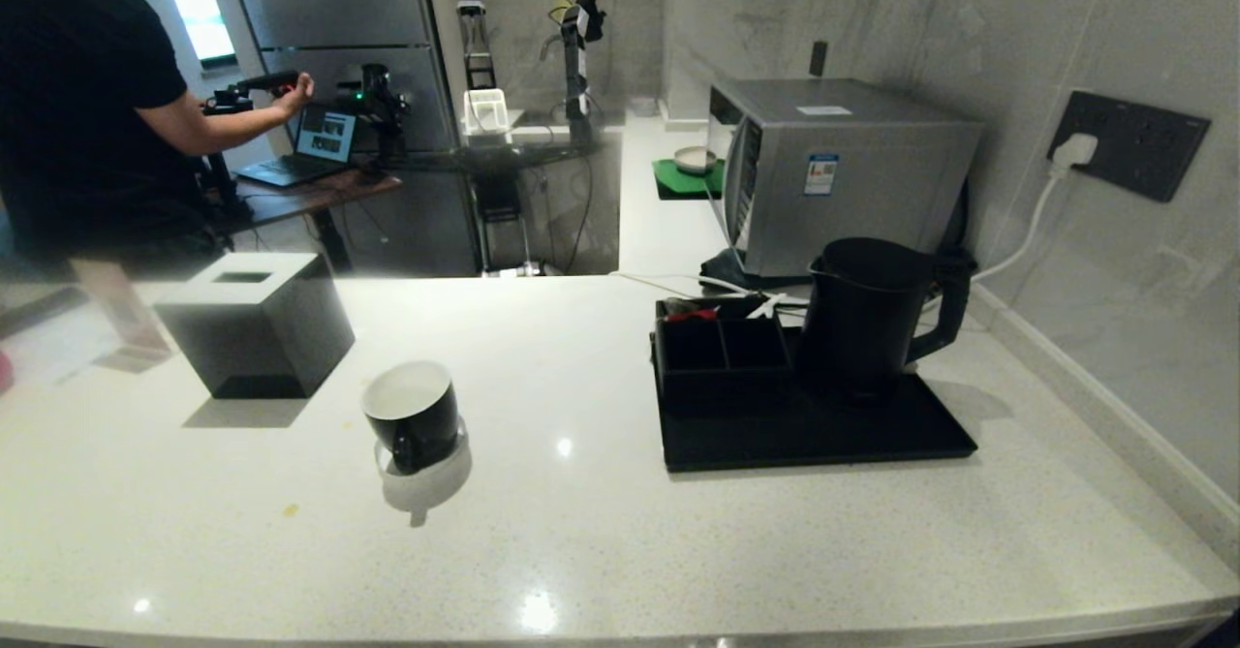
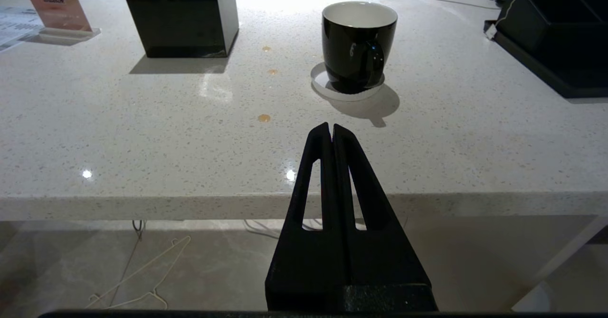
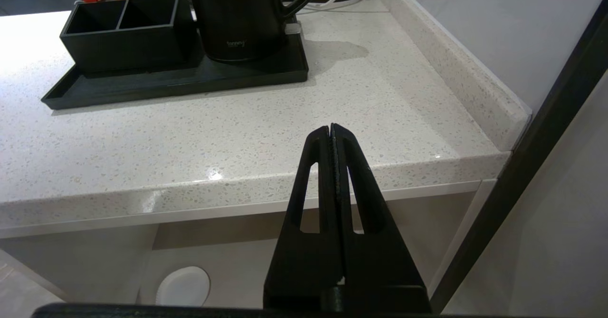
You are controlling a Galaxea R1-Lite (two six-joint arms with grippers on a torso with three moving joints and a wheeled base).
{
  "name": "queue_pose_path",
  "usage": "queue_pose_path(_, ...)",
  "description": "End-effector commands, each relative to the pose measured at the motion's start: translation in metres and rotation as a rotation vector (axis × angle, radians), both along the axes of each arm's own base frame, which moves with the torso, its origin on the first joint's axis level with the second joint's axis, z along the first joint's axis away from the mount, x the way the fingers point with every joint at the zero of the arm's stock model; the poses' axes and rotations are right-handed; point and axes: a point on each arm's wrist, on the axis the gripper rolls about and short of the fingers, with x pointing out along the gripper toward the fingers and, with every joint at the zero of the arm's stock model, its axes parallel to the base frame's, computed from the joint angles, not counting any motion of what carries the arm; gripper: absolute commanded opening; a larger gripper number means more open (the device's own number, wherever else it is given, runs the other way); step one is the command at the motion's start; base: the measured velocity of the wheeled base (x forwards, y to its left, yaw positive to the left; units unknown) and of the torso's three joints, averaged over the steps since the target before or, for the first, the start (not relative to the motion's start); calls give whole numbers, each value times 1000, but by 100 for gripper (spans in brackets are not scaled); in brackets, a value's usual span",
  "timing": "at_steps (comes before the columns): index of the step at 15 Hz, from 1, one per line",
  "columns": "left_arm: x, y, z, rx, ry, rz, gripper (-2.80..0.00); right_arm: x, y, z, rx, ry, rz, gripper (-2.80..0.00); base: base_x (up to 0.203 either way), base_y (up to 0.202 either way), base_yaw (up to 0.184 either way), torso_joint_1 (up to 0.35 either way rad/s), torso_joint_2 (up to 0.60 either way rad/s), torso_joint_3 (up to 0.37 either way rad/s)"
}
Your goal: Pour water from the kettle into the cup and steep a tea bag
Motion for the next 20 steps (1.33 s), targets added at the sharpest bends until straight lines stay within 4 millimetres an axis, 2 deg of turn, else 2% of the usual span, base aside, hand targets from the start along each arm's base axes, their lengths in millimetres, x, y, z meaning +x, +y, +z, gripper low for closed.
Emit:
queue_pose_path(1, 0, 0, 0, -1, 0, 1, -280, 0, 0, 0, -1, 1, -1, -280, 0, 0, 0, 0, 0, 0)
queue_pose_path(7, 0, 0, 0, -1, 0, 1, -280, 0, 1, 3, -72, -29, 35, -280, 0, 0, 0, 0, 0, 0)
queue_pose_path(11, 0, 0, 0, -1, 0, 1, -280, -2, 2, 15, -150, -126, 95, -280, 0, 0, 0, 0, 0, 0)
queue_pose_path(20, 0, 0, 0, -1, 0, 2, -280, -14, 4, 43, -214, -87, 158, -280, 0, 0, 0, 0, 0, 0)
